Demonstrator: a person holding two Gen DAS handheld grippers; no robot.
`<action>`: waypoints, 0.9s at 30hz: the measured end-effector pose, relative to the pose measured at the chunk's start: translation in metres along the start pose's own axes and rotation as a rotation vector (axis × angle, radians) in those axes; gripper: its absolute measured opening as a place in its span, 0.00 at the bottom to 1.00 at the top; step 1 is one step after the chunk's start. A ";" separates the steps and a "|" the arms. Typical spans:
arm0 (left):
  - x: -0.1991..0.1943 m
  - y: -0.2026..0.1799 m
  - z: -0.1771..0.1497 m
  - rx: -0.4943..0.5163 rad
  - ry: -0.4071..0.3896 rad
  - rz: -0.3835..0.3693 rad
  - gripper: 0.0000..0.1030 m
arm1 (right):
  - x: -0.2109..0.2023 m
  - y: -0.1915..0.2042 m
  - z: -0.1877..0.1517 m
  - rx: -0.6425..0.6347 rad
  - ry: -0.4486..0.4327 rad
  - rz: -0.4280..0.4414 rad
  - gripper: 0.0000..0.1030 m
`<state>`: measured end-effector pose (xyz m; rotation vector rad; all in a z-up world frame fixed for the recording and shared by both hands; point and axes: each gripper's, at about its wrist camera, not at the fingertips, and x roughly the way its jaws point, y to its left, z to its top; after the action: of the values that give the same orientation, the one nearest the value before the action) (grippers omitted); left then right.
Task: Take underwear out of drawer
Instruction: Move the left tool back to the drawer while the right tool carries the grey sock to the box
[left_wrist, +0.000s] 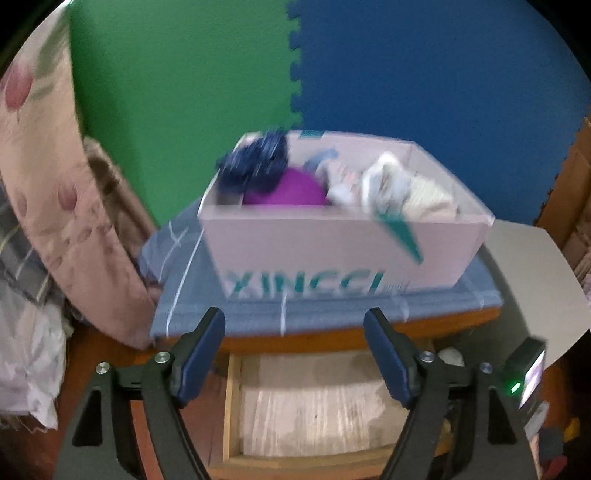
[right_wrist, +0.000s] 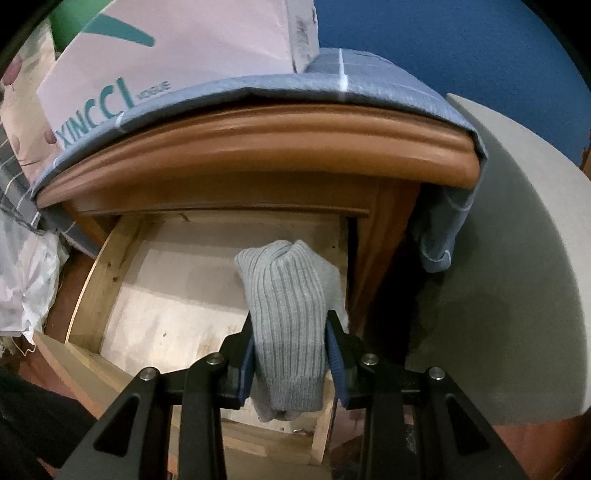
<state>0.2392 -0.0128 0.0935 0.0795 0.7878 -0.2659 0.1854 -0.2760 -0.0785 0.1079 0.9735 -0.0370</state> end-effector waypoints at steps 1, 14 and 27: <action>0.004 0.004 -0.009 -0.008 0.008 0.000 0.73 | -0.002 0.001 -0.001 -0.002 -0.003 0.013 0.33; 0.038 0.033 -0.063 0.007 0.040 0.145 0.75 | -0.063 0.030 0.023 -0.060 -0.022 -0.006 0.33; 0.038 0.040 -0.062 -0.020 0.070 0.113 0.80 | -0.189 0.068 0.147 -0.161 -0.211 0.006 0.33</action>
<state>0.2325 0.0280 0.0220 0.1142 0.8522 -0.1491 0.2052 -0.2277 0.1649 -0.0407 0.7616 0.0353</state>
